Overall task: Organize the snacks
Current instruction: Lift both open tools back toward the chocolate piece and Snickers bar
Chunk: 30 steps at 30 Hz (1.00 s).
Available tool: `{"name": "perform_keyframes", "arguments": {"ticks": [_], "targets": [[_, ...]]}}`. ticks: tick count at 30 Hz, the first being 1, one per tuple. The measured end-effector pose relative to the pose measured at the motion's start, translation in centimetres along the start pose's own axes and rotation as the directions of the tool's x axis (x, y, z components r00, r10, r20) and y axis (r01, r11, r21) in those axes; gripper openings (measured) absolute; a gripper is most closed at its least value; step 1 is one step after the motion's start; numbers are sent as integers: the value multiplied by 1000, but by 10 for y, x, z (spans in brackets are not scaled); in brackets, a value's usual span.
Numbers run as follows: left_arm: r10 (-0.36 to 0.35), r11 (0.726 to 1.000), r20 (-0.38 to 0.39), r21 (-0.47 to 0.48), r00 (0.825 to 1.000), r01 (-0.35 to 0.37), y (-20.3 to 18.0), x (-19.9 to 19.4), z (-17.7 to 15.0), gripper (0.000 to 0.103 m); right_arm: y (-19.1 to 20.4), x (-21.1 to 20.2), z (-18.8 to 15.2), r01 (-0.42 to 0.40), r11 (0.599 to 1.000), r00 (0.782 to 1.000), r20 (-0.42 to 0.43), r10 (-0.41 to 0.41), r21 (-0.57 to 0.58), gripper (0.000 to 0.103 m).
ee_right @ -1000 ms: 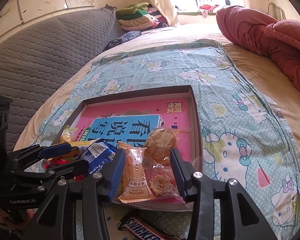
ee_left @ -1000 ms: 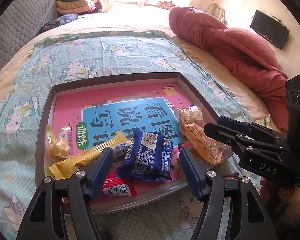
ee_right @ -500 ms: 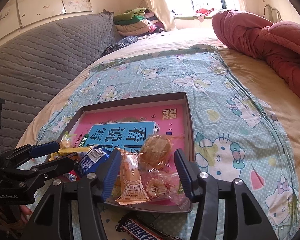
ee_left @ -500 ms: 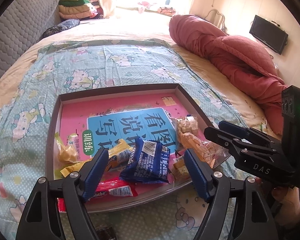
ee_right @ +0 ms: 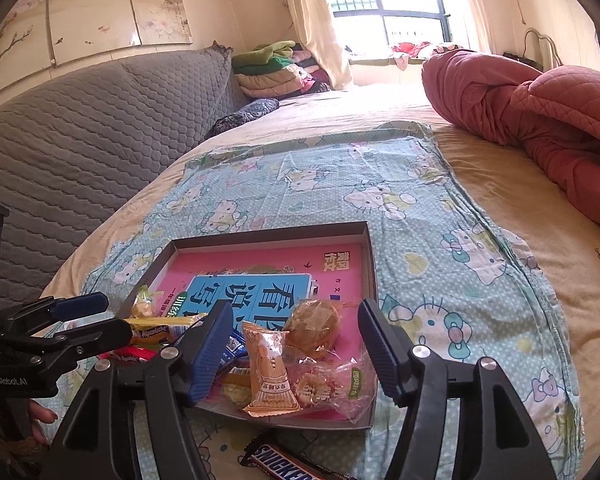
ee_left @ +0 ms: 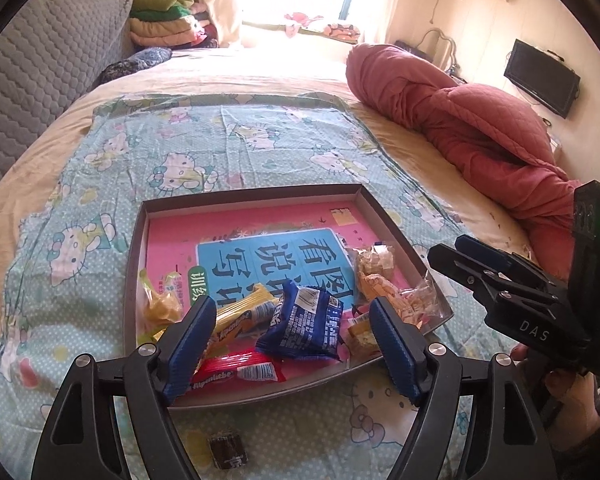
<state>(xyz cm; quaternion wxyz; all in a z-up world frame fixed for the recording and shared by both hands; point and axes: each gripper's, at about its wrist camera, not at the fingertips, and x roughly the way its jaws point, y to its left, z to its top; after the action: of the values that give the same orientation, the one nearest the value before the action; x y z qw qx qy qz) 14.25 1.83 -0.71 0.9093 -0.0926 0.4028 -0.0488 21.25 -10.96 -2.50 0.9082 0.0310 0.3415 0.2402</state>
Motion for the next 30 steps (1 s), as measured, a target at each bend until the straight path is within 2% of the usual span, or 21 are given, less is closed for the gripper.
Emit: {"name": "perform_keyframes", "arguments": {"ticks": [14, 30], "targets": [[65, 997, -9, -31, 998, -65, 11, -30, -18, 80, 10, -26, -4, 6, 999, 999, 36, -5, -33, 71], [102, 994, -41, -40, 994, -103, 16, -48, -37, 81, 29, -40, -17, -1, 996, 1000, 6, 2, -86, 75]]}}
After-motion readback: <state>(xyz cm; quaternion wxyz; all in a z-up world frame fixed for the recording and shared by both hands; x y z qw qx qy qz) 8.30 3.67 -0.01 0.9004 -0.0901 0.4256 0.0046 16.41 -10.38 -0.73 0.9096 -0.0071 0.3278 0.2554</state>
